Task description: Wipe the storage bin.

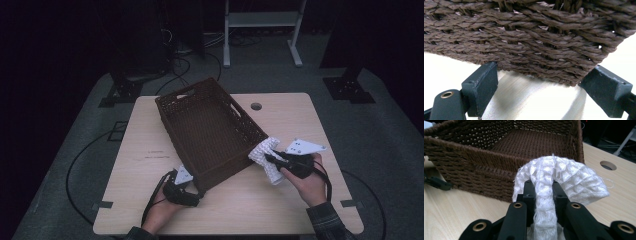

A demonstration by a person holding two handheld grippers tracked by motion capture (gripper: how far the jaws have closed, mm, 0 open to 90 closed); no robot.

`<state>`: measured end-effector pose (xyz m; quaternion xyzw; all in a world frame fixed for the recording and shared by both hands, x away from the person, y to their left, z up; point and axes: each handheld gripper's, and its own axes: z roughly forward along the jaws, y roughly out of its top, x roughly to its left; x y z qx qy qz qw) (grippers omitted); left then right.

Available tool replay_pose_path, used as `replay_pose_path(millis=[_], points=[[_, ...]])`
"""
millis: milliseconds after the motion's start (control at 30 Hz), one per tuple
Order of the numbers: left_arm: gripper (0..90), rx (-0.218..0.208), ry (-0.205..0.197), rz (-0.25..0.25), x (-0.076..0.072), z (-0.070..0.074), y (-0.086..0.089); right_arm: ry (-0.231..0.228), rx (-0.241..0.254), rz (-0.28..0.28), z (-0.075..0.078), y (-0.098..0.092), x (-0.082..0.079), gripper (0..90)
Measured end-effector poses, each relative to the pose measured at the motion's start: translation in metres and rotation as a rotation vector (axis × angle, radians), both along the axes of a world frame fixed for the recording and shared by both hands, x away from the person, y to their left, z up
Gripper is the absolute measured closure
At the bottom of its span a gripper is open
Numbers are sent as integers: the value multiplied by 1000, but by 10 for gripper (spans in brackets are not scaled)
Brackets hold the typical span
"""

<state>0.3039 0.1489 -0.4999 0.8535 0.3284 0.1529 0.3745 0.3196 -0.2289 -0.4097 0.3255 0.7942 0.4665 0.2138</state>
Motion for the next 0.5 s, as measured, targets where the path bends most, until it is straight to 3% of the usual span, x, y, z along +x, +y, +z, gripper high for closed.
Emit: replay_pose_path(millis=[300,500], points=[[138,4,0,-2,0,0,0,-28,47,41,12,3,-8,774],[138,0,1,0,0,0,0,-18,33,48,7,6,-6,774]])
